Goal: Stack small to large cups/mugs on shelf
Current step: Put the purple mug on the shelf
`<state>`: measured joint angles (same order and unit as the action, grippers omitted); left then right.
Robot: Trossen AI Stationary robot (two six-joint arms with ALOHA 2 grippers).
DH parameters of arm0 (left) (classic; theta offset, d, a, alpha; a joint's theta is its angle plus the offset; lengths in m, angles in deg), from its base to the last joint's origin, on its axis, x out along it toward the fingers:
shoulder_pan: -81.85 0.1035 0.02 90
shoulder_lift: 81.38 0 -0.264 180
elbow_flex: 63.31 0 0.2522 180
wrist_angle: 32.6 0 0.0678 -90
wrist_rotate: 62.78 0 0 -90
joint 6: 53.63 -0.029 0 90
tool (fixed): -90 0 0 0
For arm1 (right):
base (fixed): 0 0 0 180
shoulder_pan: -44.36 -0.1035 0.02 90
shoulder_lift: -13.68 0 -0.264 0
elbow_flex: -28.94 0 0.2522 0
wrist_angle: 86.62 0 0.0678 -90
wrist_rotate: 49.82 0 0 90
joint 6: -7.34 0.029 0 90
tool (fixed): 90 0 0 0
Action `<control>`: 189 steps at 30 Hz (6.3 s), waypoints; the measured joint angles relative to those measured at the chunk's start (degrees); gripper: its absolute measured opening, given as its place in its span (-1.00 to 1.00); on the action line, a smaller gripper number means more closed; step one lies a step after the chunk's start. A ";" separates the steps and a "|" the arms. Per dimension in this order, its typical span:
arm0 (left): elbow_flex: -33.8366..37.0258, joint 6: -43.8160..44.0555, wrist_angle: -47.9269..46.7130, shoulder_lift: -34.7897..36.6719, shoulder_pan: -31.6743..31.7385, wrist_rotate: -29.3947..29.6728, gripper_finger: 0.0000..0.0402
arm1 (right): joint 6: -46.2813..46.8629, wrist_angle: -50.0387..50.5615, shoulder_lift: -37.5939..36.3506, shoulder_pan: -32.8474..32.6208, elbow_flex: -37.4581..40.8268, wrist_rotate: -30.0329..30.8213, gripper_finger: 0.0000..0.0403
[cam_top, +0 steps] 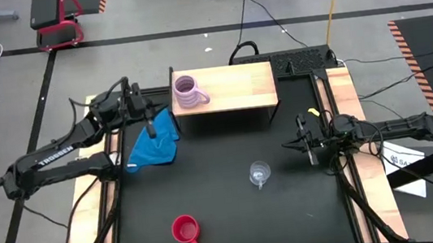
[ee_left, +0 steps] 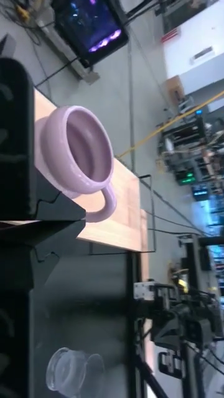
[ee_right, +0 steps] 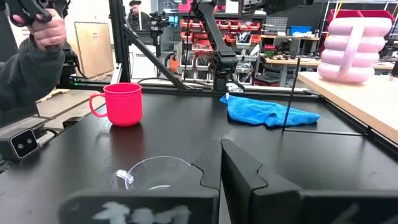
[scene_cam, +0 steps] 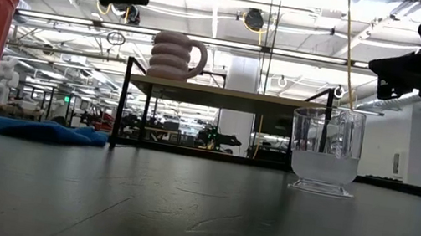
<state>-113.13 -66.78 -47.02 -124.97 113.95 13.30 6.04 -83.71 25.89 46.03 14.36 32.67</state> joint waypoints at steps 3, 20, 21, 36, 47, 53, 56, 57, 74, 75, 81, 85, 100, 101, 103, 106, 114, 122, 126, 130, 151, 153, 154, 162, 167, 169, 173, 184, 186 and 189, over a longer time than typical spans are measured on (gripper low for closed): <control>2.63 0.93 3.73 0.98 0.02 0.11 -1.00 | 0.11 0.00 0.00 0.00 0.02 0.00 -1.00; 4.05 1.22 5.24 1.57 0.00 -0.02 -1.00 | 0.14 -0.02 -0.02 0.00 0.00 0.00 -1.00; 4.05 1.06 5.24 1.60 0.01 -0.03 -0.99 | 0.10 -0.02 -0.02 0.00 0.00 0.00 -1.00; 4.07 3.29 8.91 2.44 0.01 -3.90 -0.99 | 6.28 -6.45 -0.02 0.02 0.00 6.33 -1.00; 4.07 3.00 7.91 2.42 0.02 -4.09 -0.98 | 5.39 -9.40 10.87 3.00 -5.08 9.05 -1.00; 4.07 2.73 7.25 2.42 0.00 -4.11 -0.98 | 5.15 -12.05 19.54 5.47 -9.74 8.97 -1.00; 4.07 2.34 7.14 2.42 0.00 -4.15 -0.98 | 5.49 -12.46 23.79 6.88 -12.82 8.49 -1.00; 4.07 2.28 6.80 2.42 0.00 -4.15 -0.96 | 5.12 -12.50 25.39 7.27 -13.64 7.37 -1.00; 4.07 -0.68 5.44 2.42 -0.04 -5.66 -0.98 | 3.13 -17.60 51.11 16.78 -28.84 -1.88 -1.00; 4.07 -0.68 5.48 2.42 -0.04 -5.66 -0.97 | 2.67 -18.93 51.71 17.31 -29.11 -1.94 -1.00; 4.05 -0.92 5.59 2.42 -0.04 -5.64 -0.99 | 5.68 -21.35 55.85 20.93 -31.48 -7.67 -1.00; 4.05 -1.55 5.15 2.42 -0.08 -5.64 -0.96 | 6.53 -21.51 59.68 21.91 -33.87 -9.22 -1.00; 4.05 -3.74 5.74 2.42 -0.04 -5.58 -0.97 | 13.30 -25.06 63.47 22.67 -35.77 -9.31 -1.00; 4.05 -3.90 6.18 2.42 -0.04 -5.56 -0.96 | 13.67 -24.91 63.49 22.70 -36.31 -9.28 -1.00; 4.05 -3.86 6.91 2.42 -0.04 -5.21 -0.95 | 14.12 -24.04 63.43 22.73 -37.62 -9.27 -1.00; 4.05 -3.72 7.33 2.42 -0.04 -4.16 -0.97 | 13.89 -20.78 63.49 22.74 -40.30 -9.30 -1.00; 4.05 -1.58 6.63 2.33 -0.04 -2.29 -0.93 | 12.13 -18.86 64.77 24.29 -43.43 -9.55 -1.00; 4.04 -1.29 6.31 2.79 0.02 -0.52 -0.95 | 11.25 -18.86 72.82 27.28 -48.52 -12.46 -1.00; 4.05 -1.43 5.81 2.79 0.02 0.47 -0.90 | 12.64 -18.13 77.66 28.39 -54.12 -14.29 -1.00; 4.03 -2.38 5.97 2.79 0.02 0.50 -0.92 | 10.93 -16.99 79.82 28.33 -57.18 -14.84 -1.00; 4.03 -3.71 6.36 2.79 0.02 1.30 -0.91 | 3.25 -12.38 77.96 25.72 -58.69 -14.80 -0.09; 4.03 -3.69 6.58 2.86 0.02 1.31 -0.94 | 2.66 -12.79 78.15 25.46 -58.69 -13.87 0.00; 4.03 -3.67 6.64 3.01 0.02 1.31 -0.95 | 2.58 -13.02 78.24 25.41 -58.69 -13.41 0.04; 4.03 -2.84 6.29 3.19 0.02 1.31 -0.94 | 1.88 -13.76 79.96 25.72 -58.64 -9.79 0.12; 4.03 -2.84 6.53 3.19 0.02 1.31 -0.86 | 1.10 -14.41 79.88 27.35 -58.66 -8.73 0.02; 4.03 -2.84 6.42 3.16 0.02 1.31 -0.84 | 1.01 -14.78 79.87 27.80 -58.64 -8.74 -0.02; 4.03 -3.03 6.32 3.16 0.02 1.33 -0.85 | 0.30 -14.90 79.69 28.59 -58.69 -10.99 -0.08; 4.03 -3.71 6.13 3.16 0.02 1.41 -0.85 | -7.66 -11.91 79.76 25.40 -58.66 -15.06 -0.02; 4.03 -3.88 5.87 3.16 0.02 1.44 -0.85 | -9.52 -12.03 79.76 24.57 -58.66 -14.64 0.03; 4.03 -4.20 5.49 3.16 0.02 1.46 -0.85 | -11.24 -12.98 79.76 23.40 -58.66 -8.62 0.10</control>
<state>-109.10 -70.97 -41.53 -121.81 113.97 14.77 -5.21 -96.69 105.64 69.43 -44.30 24.05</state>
